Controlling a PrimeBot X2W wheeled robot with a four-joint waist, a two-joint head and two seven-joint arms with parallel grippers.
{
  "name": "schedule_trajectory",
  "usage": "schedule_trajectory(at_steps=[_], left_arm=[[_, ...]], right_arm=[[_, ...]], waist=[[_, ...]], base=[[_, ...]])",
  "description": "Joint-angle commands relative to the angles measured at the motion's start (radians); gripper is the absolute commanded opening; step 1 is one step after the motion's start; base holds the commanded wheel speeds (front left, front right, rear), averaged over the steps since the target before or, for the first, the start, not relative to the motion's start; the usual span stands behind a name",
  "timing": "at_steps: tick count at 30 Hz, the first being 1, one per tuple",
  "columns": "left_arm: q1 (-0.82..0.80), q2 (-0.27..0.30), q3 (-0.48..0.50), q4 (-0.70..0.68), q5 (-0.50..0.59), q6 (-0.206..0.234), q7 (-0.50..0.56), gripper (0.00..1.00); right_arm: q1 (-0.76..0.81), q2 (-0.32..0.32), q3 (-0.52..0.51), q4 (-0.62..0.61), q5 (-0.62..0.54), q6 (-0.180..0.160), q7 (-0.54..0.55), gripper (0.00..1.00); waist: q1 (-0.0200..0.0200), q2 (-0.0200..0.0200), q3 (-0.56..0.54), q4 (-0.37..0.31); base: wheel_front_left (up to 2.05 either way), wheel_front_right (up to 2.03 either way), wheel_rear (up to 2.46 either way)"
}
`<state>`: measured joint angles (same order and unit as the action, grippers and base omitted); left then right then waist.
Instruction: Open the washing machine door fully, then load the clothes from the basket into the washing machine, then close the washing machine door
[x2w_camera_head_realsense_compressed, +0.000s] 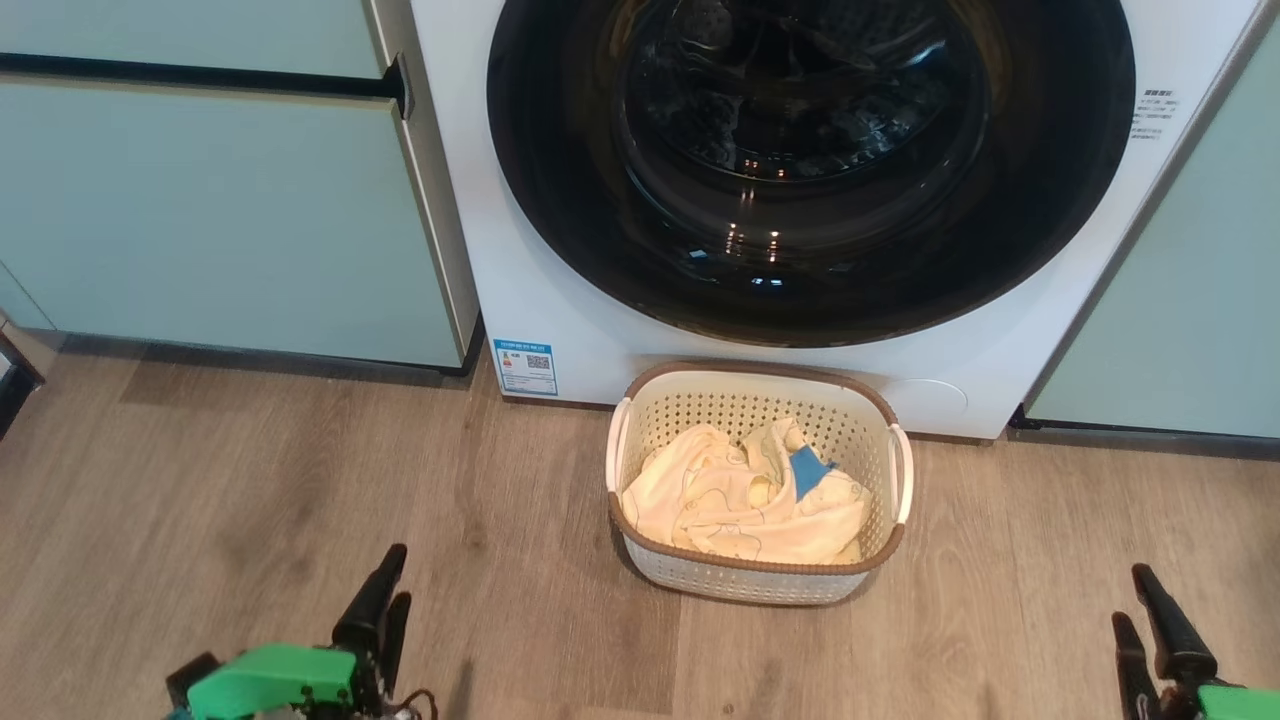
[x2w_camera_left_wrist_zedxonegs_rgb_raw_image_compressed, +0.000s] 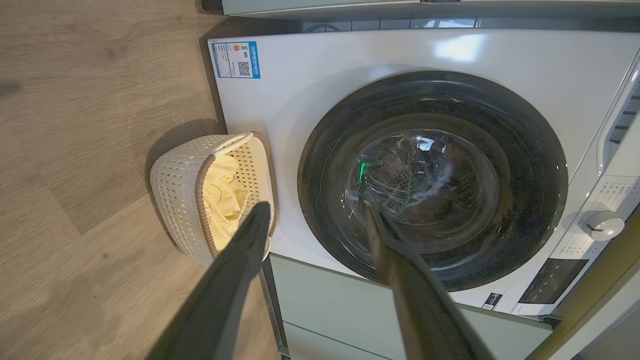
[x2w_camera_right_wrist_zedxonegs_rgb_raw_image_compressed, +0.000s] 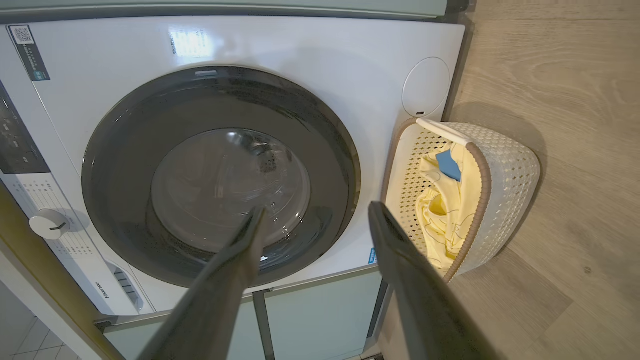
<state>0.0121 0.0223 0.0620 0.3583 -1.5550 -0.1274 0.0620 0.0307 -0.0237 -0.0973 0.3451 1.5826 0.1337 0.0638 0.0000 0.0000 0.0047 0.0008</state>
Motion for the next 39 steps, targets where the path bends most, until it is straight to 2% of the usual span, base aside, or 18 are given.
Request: schedule_trajectory(at_steps=[1,21,39], left_arm=[[-0.059,0.011,0.006,-0.040,0.017,-0.001,-0.009,1.00],[-0.099,0.014,-0.012,-0.101,0.277,0.009,-0.068,1.00],[-0.134,0.017,-0.052,-0.157,0.567,0.038,-0.121,1.00]], right_arm=[[-0.059,-0.007,0.003,-0.039,-0.013,0.000,-0.011,1.00],[-0.083,-0.011,0.020,-0.107,-0.249,-0.001,-0.070,1.00],[-0.101,-0.014,0.051,-0.165,-0.552,-0.001,-0.123,1.00]], waist=[[0.0000,0.0000,0.000,0.000],[0.0000,0.0000,0.005,0.003],[0.0000,0.0000,0.008,0.006]], base=[[0.00,0.00,0.00],[0.00,0.00,0.00],[0.00,0.00,0.00]])
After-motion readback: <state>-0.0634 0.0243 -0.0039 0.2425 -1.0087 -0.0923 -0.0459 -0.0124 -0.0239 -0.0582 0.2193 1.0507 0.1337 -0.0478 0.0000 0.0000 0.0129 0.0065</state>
